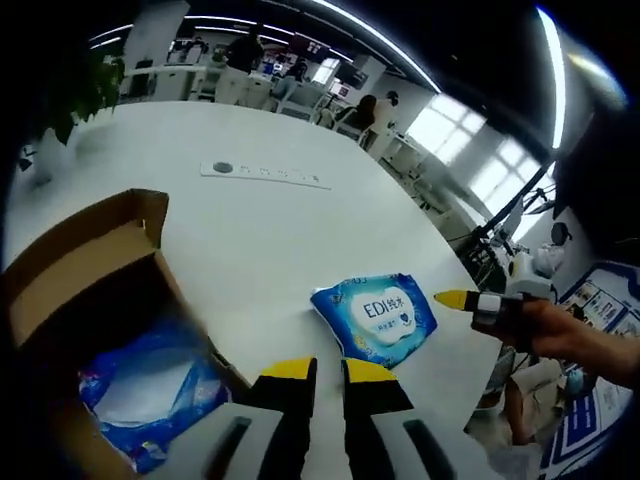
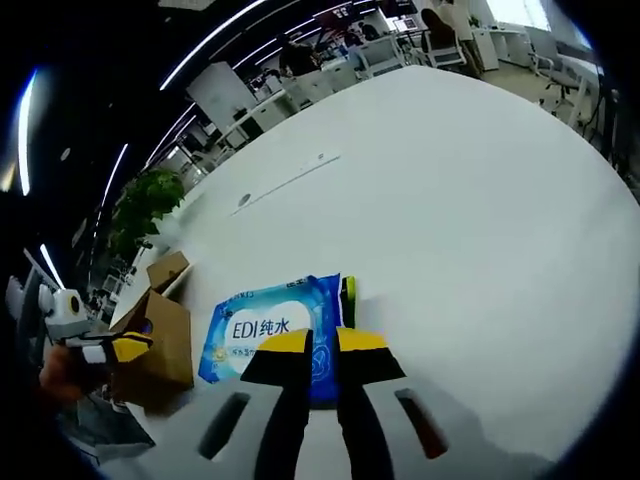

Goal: Operate the shoe box by opening the lid, removing the specified soft item, and placing it in the target area until the item is outside and the box remains undamaged.

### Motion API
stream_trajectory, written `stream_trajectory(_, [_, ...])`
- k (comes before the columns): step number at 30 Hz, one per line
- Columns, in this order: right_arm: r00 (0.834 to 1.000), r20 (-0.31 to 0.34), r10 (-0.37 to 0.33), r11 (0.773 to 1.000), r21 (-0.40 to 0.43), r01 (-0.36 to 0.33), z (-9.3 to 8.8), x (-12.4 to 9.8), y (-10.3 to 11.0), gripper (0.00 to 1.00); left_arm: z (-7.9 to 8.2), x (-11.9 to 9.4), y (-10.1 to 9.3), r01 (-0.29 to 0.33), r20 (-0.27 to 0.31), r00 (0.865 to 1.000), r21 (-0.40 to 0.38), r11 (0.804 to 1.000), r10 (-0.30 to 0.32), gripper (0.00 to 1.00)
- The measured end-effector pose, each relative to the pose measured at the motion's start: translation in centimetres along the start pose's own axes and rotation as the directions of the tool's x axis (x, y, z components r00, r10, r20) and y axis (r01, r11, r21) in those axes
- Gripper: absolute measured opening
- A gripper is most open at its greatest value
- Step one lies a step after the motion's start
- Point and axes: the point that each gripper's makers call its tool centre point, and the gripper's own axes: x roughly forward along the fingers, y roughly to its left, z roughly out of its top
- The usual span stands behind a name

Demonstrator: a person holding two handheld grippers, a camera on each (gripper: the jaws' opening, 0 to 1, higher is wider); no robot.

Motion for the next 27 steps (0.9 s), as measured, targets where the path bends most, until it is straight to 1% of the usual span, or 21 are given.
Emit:
stream_trajectory(4, [1.0,0.009,0.006,1.0,-0.004,-0.006,-0.2,0.0,1.0,0.07,0.1,-1.4,0.5,-0.001,0.035,0.999,-0.006,1.0,0.002,0.1])
stream_trajectory(5, [1.0,0.009,0.008,1.0,-0.005,-0.008,-0.2,0.1,1.1,0.07,0.1,-1.8,0.9,-0.006,0.051,0.999,-0.001,1.0,0.006,0.1])
stream_trajectory(8, [1.0,0.007,0.016,1.0,-0.015,-0.015,-0.3,0.2,1.9,0.07,-0.4,-2.7,1.9,-0.018,0.063,0.998,0.002,1.0,0.018,0.1])
stream_trajectory(12, [1.0,0.011,0.021,0.999,-0.029,-0.02,-0.1,0.2,2.9,0.07,-0.4,-3.9,2.7,-0.026,0.08,0.996,-0.003,1.0,0.026,0.1])
stream_trajectory(15, [0.999,0.014,0.029,0.999,-0.036,-0.029,-0.1,0.1,3.8,0.07,-0.6,-5.0,3.3,-0.037,0.089,0.995,0.023,0.999,0.035,0.1])
stream_trajectory(18, [0.999,0.015,0.046,0.998,-0.052,-0.045,-0.1,0.3,5.1,0.07,-0.7,-6.1,3.8,-0.042,0.101,0.994,0.034,0.999,0.038,0.1])
stream_trajectory(21, [0.998,0.015,0.067,0.996,-0.056,-0.066,-0.4,0.6,6.4,0.07,-0.9,-7.3,4.5,-0.049,0.119,0.992,0.016,0.999,0.047,0.1])
stream_trajectory(24, [0.996,0.011,0.086,0.994,-0.066,-0.085,-0.7,0.8,7.8,0.07,-1.1,-7.9,5.2,-0.054,0.128,0.99,0.007,0.999,0.053,0.1])
stream_trajectory(27, [0.994,0.001,0.11,0.991,-0.081,-0.109,-1.2,1.1,9.4,0.07,-1.6,-9.0,5.8,-0.061,0.145,0.988,0.001,0.998,0.061,0.1])
